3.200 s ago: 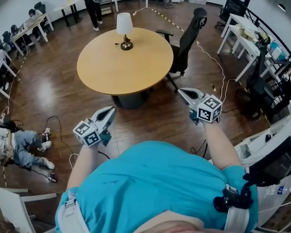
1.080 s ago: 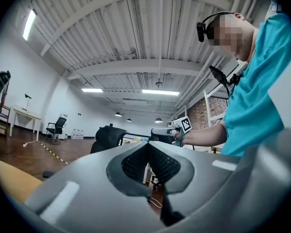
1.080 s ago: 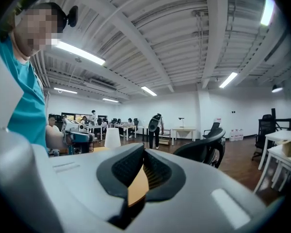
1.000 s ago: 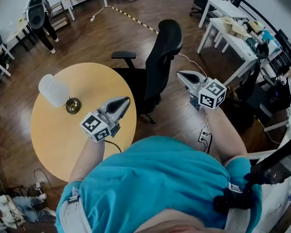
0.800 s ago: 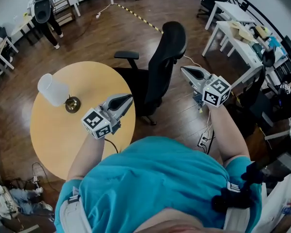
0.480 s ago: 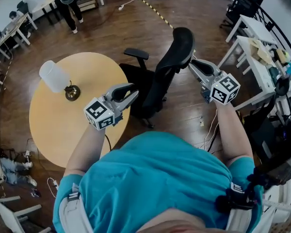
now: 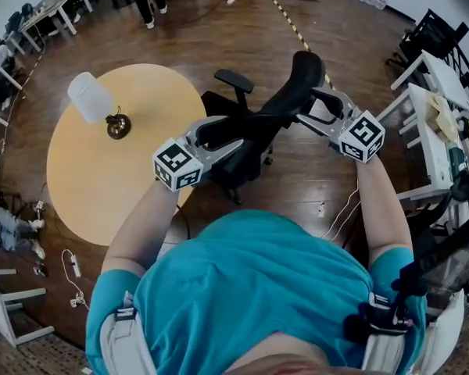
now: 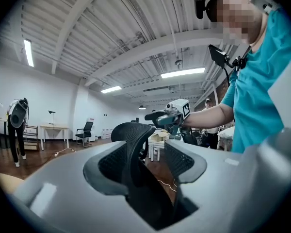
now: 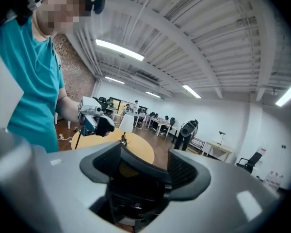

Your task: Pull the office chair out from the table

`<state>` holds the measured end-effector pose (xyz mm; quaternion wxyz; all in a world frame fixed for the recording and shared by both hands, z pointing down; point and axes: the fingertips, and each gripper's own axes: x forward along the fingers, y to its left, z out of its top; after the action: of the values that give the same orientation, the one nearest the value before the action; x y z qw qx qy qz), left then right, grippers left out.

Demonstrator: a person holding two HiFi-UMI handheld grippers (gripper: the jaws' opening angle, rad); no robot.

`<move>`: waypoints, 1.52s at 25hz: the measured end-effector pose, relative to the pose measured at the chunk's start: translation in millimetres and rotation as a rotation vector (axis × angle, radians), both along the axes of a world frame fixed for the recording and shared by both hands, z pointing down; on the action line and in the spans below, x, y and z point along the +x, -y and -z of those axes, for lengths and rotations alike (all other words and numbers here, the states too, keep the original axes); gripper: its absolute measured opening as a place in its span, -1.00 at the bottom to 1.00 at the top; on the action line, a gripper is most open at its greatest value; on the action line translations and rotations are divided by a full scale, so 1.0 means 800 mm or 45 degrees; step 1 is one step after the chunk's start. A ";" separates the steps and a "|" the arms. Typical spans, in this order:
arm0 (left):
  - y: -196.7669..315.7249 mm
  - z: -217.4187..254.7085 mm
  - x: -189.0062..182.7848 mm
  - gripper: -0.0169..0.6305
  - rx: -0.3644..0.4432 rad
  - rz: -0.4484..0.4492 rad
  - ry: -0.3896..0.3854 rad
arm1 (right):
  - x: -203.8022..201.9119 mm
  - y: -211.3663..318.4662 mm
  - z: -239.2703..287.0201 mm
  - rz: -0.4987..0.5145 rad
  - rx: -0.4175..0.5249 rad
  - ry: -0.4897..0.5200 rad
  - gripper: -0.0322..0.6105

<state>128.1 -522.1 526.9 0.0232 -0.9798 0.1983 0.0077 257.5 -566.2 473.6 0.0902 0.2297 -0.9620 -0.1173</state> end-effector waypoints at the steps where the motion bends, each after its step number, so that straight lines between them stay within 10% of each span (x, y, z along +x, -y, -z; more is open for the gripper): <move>1: 0.003 -0.003 0.001 -0.24 -0.001 -0.011 0.014 | -0.007 0.001 -0.003 0.018 0.017 -0.038 0.05; 11: 0.040 -0.033 0.035 -0.24 0.037 -0.136 0.183 | -0.032 0.005 -0.015 0.159 0.064 -0.222 0.06; 19: 0.065 -0.055 0.087 -0.32 0.084 -0.007 0.253 | -0.010 0.018 -0.041 0.195 0.160 -0.359 0.00; 22: 0.080 -0.058 0.087 -0.61 0.072 0.074 0.228 | -0.007 0.021 -0.044 0.260 0.248 -0.394 -0.06; 38: 0.095 -0.052 0.148 -0.60 0.012 0.050 0.212 | 0.059 0.041 -0.050 0.400 0.211 -0.406 -0.14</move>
<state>246.8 -598.1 568.7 0.0442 -0.9729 0.2149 -0.0732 304.4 -598.8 513.4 0.2023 0.0622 -0.9466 -0.2431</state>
